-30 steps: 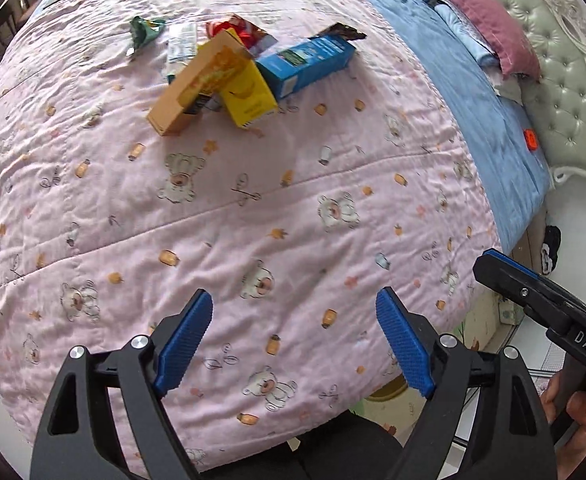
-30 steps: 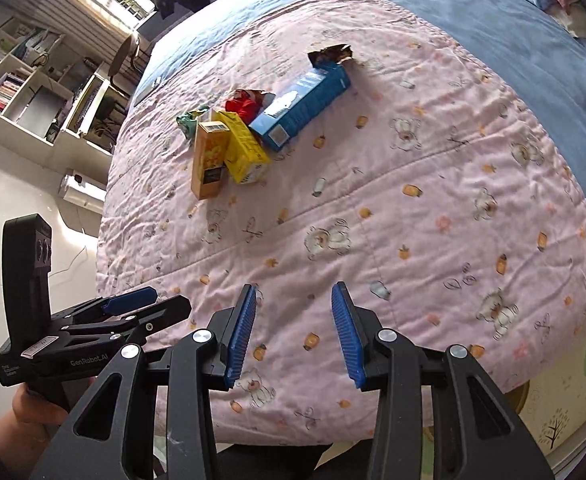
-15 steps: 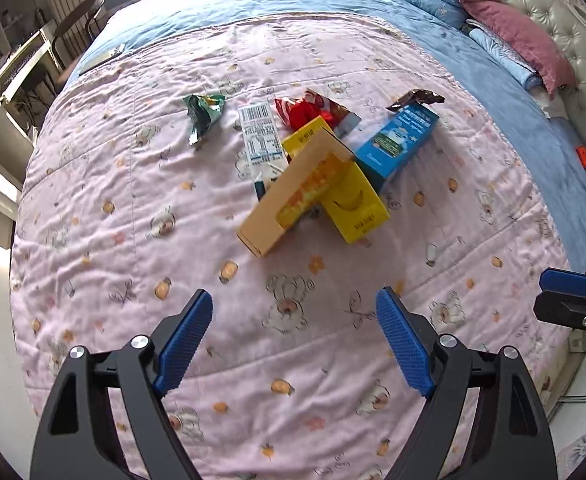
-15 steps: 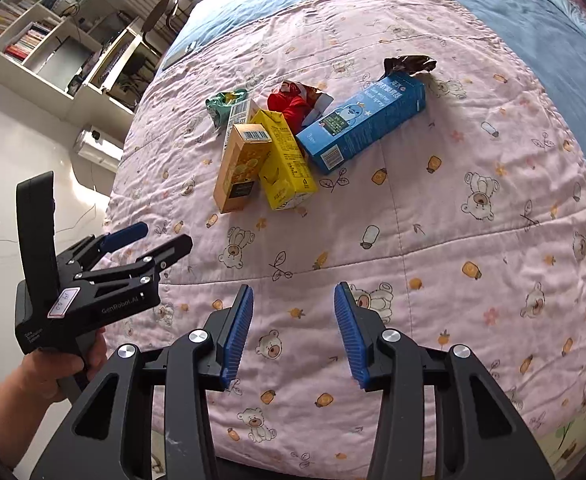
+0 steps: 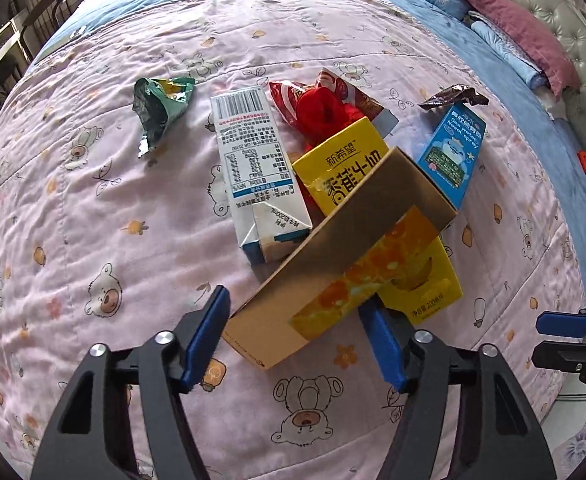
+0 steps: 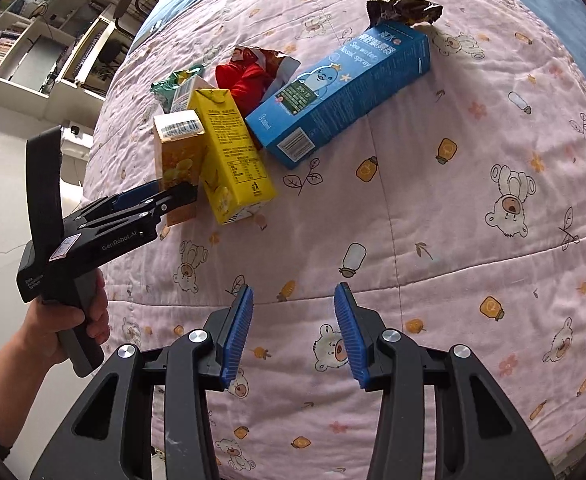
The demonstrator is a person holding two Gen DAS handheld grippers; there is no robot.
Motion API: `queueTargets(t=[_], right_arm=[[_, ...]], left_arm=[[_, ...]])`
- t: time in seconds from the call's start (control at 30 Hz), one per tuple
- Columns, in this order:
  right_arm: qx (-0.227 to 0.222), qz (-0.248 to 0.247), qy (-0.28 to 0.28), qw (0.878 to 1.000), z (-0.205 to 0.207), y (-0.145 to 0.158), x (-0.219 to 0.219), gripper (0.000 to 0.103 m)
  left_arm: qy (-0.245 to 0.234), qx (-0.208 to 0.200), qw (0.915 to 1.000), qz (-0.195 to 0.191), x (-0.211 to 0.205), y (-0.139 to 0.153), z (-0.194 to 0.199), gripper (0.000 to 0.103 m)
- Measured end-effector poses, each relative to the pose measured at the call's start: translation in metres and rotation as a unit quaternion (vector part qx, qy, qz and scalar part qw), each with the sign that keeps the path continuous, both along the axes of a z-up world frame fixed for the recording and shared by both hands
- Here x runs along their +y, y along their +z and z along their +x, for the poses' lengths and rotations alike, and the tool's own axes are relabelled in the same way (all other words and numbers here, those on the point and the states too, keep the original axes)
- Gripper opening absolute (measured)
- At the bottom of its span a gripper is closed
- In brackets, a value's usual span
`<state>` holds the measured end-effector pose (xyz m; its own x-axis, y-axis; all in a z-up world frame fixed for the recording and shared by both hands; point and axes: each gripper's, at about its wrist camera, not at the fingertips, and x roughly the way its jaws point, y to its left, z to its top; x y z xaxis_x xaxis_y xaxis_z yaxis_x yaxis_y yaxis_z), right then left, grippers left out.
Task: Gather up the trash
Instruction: 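Grasp the orange juice carton with the left tool while the right tool grasps the yellow carton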
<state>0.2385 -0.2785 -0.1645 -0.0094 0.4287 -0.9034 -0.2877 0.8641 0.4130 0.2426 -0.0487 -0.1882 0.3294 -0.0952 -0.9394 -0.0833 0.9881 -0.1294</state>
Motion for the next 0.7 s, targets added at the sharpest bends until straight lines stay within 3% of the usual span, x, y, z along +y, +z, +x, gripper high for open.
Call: queueTargets(t=[0.2, 0.47, 0.7], right_arm=[[0.01, 0.009, -0.004, 1.0, 0.01, -0.009, 0.013, 0.042], [-0.004, 0.031, 0.021, 0.999, 0.035, -0.009, 0.05, 0.044], [-0.002, 0.025, 0.045, 0.999, 0.057, -0.028, 0.075, 0.05]], left_arm=[[-0.005, 0.009, 0.9999, -0.009, -0.005, -0.001, -0.001, 0.044], [0.06, 0.016, 0.9922, -0.108, 0.019, 0.009, -0.029, 0.041], [0.104, 0.021, 0.9842, -0.141, 0.038, 0.013, -0.057, 0.039]])
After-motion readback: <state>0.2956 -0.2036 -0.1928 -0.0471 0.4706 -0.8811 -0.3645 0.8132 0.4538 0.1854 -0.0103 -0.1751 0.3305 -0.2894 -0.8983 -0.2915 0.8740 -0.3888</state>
